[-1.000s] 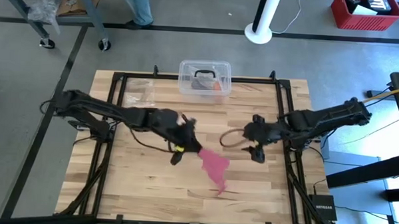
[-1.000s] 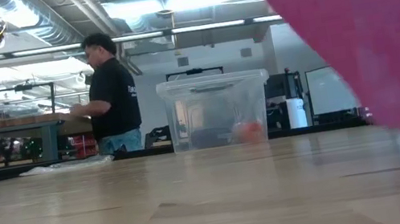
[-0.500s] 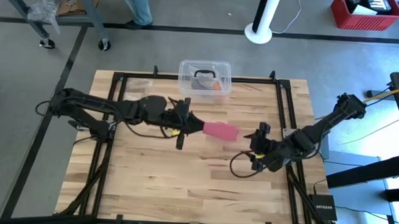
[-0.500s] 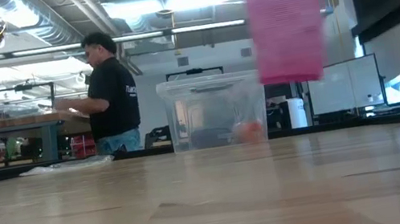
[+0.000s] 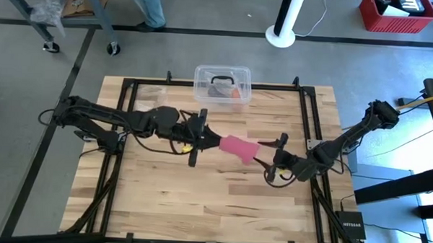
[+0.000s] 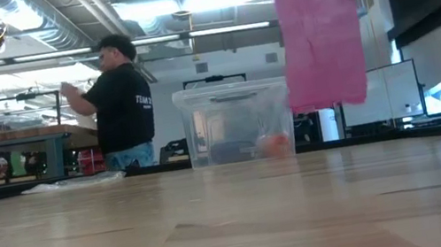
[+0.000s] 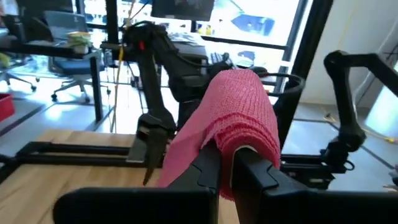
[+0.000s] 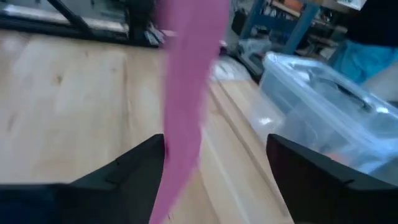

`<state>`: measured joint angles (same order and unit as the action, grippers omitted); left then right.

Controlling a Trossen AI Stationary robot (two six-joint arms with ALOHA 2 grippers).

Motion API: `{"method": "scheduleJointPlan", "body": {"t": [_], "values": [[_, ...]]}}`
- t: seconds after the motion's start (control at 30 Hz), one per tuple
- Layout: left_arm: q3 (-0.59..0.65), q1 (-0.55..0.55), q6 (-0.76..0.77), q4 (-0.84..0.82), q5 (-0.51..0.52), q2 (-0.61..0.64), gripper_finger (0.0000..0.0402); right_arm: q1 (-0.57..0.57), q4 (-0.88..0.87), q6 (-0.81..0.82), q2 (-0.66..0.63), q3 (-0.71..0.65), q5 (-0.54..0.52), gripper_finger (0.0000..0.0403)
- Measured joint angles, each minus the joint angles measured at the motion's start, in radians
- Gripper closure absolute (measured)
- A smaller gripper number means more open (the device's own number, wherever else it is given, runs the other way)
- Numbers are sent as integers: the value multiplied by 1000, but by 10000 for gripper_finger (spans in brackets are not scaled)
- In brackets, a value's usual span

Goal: Roll bandage
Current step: Roll the pink bandage

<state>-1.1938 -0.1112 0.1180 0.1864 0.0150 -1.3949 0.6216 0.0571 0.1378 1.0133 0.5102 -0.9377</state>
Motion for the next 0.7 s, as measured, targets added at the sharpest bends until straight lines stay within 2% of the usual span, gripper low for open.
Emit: {"method": "scheduleJointPlan", "body": {"t": [0.17,0.27,0.37,0.53,0.7], "values": [[0,3,-30,33,6,0,388,-14,121,-98,5,0,6,118],[0,2,-45,46,4,0,388,-50,173,-119,5,0,72,120],[0,1,-45,43,3,0,388,-97,187,-121,5,0,126,139],[0,-5,-45,44,3,0,388,-155,232,-170,6,1,150,209],[0,-5,-43,45,-67,0,388,-188,284,-249,6,1,174,328]]}}
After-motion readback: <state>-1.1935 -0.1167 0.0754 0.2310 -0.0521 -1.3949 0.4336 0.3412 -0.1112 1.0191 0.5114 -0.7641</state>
